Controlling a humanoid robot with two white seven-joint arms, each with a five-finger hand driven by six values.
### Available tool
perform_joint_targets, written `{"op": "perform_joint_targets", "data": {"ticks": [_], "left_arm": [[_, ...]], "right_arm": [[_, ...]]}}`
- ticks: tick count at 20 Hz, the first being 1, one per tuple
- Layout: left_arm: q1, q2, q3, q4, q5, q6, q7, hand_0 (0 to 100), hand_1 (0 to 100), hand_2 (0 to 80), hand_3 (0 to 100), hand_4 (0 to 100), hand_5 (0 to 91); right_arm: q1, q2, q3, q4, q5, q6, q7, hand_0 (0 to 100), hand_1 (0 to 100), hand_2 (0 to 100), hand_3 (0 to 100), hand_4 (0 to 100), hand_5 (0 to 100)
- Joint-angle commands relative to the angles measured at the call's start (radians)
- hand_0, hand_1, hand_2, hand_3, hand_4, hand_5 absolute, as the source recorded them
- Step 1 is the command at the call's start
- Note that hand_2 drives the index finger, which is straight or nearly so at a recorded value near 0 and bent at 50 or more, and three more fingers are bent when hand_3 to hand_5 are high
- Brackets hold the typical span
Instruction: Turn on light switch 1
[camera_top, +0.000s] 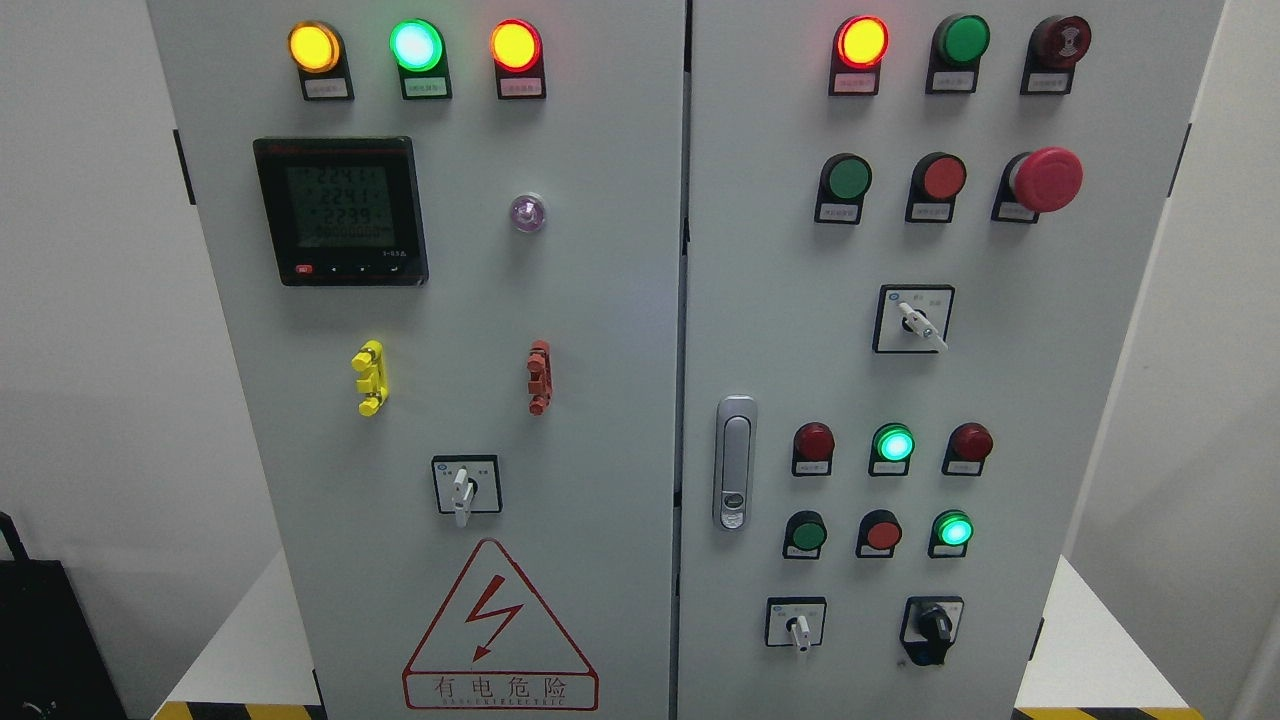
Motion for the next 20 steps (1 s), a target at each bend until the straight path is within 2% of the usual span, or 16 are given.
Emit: {"op": "perform_joint_targets", "data": {"ticks": [1, 2, 6, 7, 8, 9, 13, 14, 16, 20], "left_arm": [[0.036, 0.018, -0.012, -0.426, -0.025, -0.045, -0.002, 40, 10, 3.0, 23, 33, 0.0], [0.038, 0.019, -0.005, -0.480, -0.031, -0.048, -0.002, 40, 13, 5.8, 25, 38, 0.0], [0.039, 0.022, 0.020, -0.703, -0.033, -0.088, -0.013, 42, 21, 15.8, 35, 52, 18.9], [0.041, 0.022, 0.017, -0.766, -0.031, -0.090, -0.017, 42, 22, 17.1, 36, 54, 21.3], [0.041, 0.024, 0.014, -0.820, -0.031, -0.095, -0.019, 41, 25, 23.0, 44, 61, 30.1], [0.049, 0.025, 0.009, -0.869, -0.033, -0.099, -0.017, 41, 27, 26.2, 47, 64, 34.4], [0.078, 0.036, -0.003, -1.053, -0.031, -0.101, -0.016, 39, 32, 33.9, 58, 74, 50.9], [0.084, 0.041, -0.003, -1.102, -0.033, -0.105, -0.016, 38, 33, 36.2, 61, 78, 58.3], [0.090, 0.044, -0.003, -1.185, -0.033, -0.107, -0.014, 37, 35, 38.3, 65, 81, 66.9], [0.095, 0.045, -0.003, -1.333, -0.033, -0.105, -0.017, 34, 37, 40.3, 70, 85, 72.4]], "right_arm": [[0.000, 0.000, 0.000, 0.000, 0.000, -0.001, 0.001, 5, 0, 0, 0, 0, 0], [0.000, 0.000, 0.000, 0.000, 0.000, -0.001, 0.001, 5, 0, 0, 0, 0, 0], [0.000, 0.000, 0.000, 0.000, 0.000, -0.001, 0.001, 5, 0, 0, 0, 0, 0], [0.000, 0.000, 0.000, 0.000, 0.000, -0.001, 0.001, 5, 0, 0, 0, 0, 0], [0.000, 0.000, 0.000, 0.000, 0.000, -0.001, 0.001, 5, 0, 0, 0, 0, 0], [0.000, 0.000, 0.000, 0.000, 0.000, -0.001, 0.001, 5, 0, 0, 0, 0, 0], [0.000, 0.000, 0.000, 0.000, 0.000, -0.001, -0.001, 5, 0, 0, 0, 0, 0], [0.000, 0.000, 0.000, 0.000, 0.000, -0.001, -0.001, 5, 0, 0, 0, 0, 0], [0.000, 0.000, 0.000, 0.000, 0.000, -0.001, -0.001, 5, 0, 0, 0, 0, 0], [0.000, 0.000, 0.000, 0.000, 0.000, -0.001, -0.001, 5, 0, 0, 0, 0, 0]]}}
